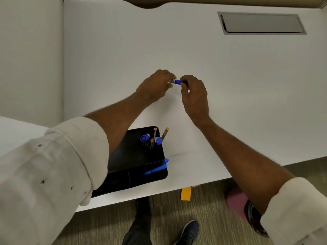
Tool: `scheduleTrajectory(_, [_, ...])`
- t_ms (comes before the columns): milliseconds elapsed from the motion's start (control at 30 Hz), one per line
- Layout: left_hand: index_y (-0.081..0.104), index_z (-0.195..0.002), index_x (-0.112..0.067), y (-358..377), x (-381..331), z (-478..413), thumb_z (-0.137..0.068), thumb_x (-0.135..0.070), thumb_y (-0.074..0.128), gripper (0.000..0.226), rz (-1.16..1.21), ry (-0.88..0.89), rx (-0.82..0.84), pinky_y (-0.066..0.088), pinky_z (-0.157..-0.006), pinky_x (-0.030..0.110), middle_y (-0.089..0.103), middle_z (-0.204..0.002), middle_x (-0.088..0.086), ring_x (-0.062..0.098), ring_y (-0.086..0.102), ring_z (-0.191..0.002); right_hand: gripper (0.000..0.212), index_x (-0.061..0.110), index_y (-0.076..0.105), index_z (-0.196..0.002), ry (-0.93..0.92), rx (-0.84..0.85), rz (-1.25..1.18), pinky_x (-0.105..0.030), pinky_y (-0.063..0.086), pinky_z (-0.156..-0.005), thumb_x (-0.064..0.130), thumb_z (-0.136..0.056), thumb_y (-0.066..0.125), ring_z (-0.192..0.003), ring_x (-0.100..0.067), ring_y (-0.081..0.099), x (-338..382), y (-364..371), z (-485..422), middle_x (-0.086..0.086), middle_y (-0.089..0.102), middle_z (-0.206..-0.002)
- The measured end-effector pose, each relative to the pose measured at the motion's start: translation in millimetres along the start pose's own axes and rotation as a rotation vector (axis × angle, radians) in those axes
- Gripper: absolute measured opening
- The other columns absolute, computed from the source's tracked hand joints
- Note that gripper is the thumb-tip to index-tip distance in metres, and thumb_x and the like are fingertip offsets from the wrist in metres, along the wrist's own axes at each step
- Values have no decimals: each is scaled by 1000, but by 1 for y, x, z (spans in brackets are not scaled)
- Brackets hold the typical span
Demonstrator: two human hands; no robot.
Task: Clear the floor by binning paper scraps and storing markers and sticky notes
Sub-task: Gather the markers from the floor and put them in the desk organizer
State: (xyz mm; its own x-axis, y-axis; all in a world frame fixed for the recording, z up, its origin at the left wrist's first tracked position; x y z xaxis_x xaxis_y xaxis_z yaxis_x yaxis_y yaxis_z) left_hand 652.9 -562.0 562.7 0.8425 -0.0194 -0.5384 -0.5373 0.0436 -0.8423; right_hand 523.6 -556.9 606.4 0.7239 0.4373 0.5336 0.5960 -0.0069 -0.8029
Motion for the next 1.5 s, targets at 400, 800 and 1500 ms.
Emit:
scheduleTrajectory(400, [65,-113,-9,-75,-26,57,-100,-25,59,22,239,9,-101,57,-85,38,73,-102,7,23,69,-91,23,2,66,-119,-50,-62,-336,-31,57,-95,1,-96,61,-105,-16,67,80,-61,-8,-7,70,-115])
scheduleTrajectory(800, [68,-104,-22,-105,-31,150,-94,-42,66,23,511,-31,-72,57,-82,18,73,-94,-10,3,70,-94,22,13,72,-115,-130,163,-521,-17,58,-82,11,-94,70,-99,-6,71,144,-83,34,3,73,-107])
scheduleTrajectory(1500, [63,-126,-38,-58,-26,185,-93,-59,55,40,611,-146,-4,52,-83,6,70,-118,-24,-11,62,-112,14,13,74,-108,-168,271,-485,-18,58,-84,14,-98,64,-100,-6,69,120,-58,81,6,74,-104])
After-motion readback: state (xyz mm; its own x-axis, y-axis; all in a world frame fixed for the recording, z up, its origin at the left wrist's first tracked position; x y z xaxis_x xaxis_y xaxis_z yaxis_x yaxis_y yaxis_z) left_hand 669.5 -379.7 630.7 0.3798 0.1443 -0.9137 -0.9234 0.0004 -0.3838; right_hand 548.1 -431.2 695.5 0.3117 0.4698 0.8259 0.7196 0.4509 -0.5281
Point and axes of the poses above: each hand's wrist, its own z-axis away from the middle knuckle, its own y-axis out of the palm, x = y × z, the point moved 10 cm from there along -z, towards the middle knuckle
